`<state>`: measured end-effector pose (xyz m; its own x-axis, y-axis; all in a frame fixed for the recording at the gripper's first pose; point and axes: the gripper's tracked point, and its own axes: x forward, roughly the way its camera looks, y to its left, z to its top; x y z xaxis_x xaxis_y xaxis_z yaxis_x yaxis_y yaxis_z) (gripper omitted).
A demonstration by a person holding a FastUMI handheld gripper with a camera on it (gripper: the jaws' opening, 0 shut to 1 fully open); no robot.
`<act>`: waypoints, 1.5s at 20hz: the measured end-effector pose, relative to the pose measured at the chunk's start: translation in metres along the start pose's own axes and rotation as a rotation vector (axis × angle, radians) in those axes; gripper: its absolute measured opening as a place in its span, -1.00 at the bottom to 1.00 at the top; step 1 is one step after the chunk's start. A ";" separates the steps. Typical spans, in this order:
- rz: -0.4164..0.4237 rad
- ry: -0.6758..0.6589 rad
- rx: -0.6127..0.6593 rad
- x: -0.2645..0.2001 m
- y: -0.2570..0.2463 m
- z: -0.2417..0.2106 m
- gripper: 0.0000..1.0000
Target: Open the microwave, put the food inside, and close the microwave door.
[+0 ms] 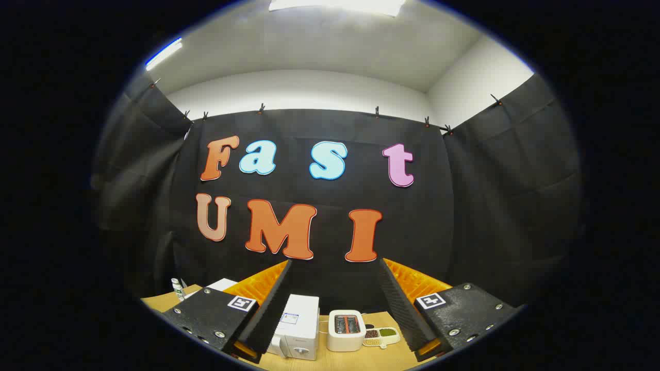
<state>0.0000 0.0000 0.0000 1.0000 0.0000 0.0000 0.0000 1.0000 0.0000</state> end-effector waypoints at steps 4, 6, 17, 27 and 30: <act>-0.023 0.021 0.010 0.001 -0.007 -0.009 0.94; -0.018 0.029 0.028 0.002 -0.006 -0.013 0.94; 0.024 0.085 0.097 0.006 0.016 -0.044 0.94; 0.084 0.263 0.151 0.001 0.065 -0.147 0.94; 0.113 0.339 0.157 -0.004 0.087 -0.187 0.94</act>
<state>-0.0042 0.0872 -0.1871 0.9371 0.1360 -0.3216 -0.0836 0.9816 0.1715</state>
